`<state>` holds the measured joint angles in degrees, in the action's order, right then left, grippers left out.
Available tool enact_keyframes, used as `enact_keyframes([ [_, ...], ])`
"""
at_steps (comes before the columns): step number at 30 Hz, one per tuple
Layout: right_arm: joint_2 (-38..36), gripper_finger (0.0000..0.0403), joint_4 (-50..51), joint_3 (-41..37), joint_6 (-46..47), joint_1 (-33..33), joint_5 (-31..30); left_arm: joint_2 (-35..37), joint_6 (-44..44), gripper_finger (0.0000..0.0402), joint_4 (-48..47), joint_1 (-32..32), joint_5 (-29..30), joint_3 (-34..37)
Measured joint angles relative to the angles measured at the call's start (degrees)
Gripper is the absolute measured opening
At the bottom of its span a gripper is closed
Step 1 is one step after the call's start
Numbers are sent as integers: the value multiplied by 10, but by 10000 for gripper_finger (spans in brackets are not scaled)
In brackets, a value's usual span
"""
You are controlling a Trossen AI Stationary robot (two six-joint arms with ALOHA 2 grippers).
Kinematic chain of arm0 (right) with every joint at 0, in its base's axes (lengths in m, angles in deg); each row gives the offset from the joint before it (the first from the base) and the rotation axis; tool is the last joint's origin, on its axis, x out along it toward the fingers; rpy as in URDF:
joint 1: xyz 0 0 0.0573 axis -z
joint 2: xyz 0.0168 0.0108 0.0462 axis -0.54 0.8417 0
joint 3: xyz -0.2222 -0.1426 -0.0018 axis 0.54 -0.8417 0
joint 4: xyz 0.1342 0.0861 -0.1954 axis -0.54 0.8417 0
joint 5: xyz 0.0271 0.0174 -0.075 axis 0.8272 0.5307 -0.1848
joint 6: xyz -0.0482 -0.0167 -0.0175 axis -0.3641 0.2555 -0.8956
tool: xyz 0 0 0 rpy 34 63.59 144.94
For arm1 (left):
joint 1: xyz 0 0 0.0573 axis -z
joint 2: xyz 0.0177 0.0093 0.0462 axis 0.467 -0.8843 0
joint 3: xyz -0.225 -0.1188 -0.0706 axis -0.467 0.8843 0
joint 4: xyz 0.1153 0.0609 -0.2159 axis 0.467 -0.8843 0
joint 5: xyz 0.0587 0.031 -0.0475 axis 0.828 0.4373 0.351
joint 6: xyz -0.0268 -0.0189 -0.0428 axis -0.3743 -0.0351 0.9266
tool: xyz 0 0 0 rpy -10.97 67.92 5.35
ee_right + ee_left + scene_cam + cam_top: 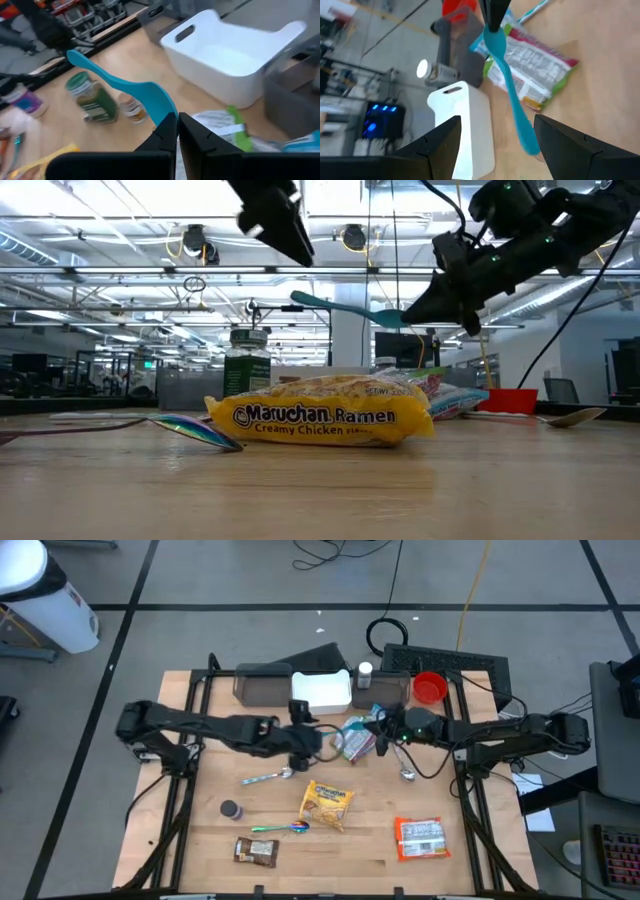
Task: Pick & Place Food Item
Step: Put the blue baby spoon into the white bin
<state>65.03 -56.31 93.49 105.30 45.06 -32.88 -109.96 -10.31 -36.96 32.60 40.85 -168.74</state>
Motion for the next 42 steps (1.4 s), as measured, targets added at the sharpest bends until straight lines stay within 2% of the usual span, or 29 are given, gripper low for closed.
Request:
enact_keyframes([
  [6, 0, 0, -7, 0, -13, -3, -6, -80, 26, 257, -13, 11, 33, -54],
  [12, 0, 0, -35, 0, -34, -24, -6, -120, 46, 257, -8, 26, 44, -83],
  [18, 0, 0, -67, 0, -43, -43, -4, -129, 46, 257, -6, 45, 162, -83],
  [20, 0, 0, -75, 0, -42, -47, -4, -129, 46, 257, -4, 51, 184, -83],
  [35, 0, 0, -112, 0, -34, -65, -3, -130, 63, 256, -7, 42, 198, -82],
  [38, 0, 0, -114, 0, -34, -64, -4, -130, 61, 239, -7, 42, 198, -82],
  [42, 0, 0, -123, 0, -36, -64, -4, -130, 62, 195, -7, 40, 172, -82],
])
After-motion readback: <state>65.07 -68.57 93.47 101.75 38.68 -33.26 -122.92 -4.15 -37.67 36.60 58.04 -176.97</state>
